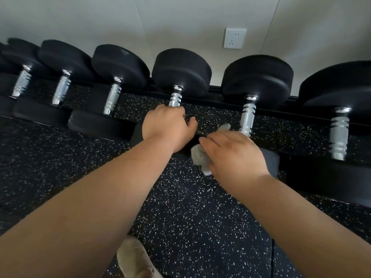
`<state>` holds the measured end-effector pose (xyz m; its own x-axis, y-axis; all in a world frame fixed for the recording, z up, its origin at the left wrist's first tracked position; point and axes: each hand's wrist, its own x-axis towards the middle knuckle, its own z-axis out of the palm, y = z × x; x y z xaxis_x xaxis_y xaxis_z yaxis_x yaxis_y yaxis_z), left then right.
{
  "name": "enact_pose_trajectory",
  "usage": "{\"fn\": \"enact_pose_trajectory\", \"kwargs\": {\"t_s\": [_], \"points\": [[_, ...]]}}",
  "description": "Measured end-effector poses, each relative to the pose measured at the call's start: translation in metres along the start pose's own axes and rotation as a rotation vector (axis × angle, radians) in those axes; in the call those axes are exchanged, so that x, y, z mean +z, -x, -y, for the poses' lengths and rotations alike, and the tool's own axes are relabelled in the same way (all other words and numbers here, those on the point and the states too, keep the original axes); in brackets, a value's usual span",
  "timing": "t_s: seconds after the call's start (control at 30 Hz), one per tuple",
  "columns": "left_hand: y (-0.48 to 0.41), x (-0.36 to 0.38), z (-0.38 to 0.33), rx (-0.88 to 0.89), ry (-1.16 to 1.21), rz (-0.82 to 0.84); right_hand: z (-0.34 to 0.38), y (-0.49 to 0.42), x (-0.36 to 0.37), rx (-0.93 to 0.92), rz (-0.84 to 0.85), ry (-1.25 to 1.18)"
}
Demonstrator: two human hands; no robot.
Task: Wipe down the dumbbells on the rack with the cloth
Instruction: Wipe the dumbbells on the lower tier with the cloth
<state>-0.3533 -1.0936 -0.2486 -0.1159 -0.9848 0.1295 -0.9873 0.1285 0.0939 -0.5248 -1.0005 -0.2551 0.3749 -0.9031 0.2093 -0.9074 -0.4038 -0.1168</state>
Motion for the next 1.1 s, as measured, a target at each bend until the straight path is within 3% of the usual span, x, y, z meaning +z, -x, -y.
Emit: {"fn": "enact_pose_trajectory", "kwargs": {"t_s": [0.1,0.2,0.33,0.53,0.63,0.73,0.9,1.0,1.1], "points": [[0.001,-0.004,-0.001,0.011,0.029,0.005,-0.009,0.008,-0.016,0.173,0.135,-0.008],[0.000,-0.006,0.000,0.022,0.024,0.008,-0.017,0.010,-0.023,0.320,0.147,-0.029],[0.002,-0.009,0.002,0.003,0.117,0.002,-0.006,-0.003,-0.022,0.321,0.114,-0.101],[0.015,-0.020,0.032,0.058,0.447,-0.084,0.030,-0.028,-0.011,0.260,0.091,-0.197],[0.006,-0.033,0.086,0.102,0.289,-0.135,0.049,-0.039,0.002,0.363,0.078,-0.329],[-0.013,-0.045,0.148,0.164,0.108,-0.054,0.080,-0.045,0.016,0.460,0.087,-0.526],[-0.046,-0.031,0.206,0.248,-0.117,0.048,0.123,-0.073,0.043,0.257,-0.109,-0.322],[-0.055,-0.018,0.214,0.230,-0.088,0.042,0.129,-0.098,0.050,0.043,-0.058,-0.175],[-0.057,-0.017,0.216,0.237,-0.059,0.095,0.116,-0.095,0.048,0.060,0.010,-0.173]]}}
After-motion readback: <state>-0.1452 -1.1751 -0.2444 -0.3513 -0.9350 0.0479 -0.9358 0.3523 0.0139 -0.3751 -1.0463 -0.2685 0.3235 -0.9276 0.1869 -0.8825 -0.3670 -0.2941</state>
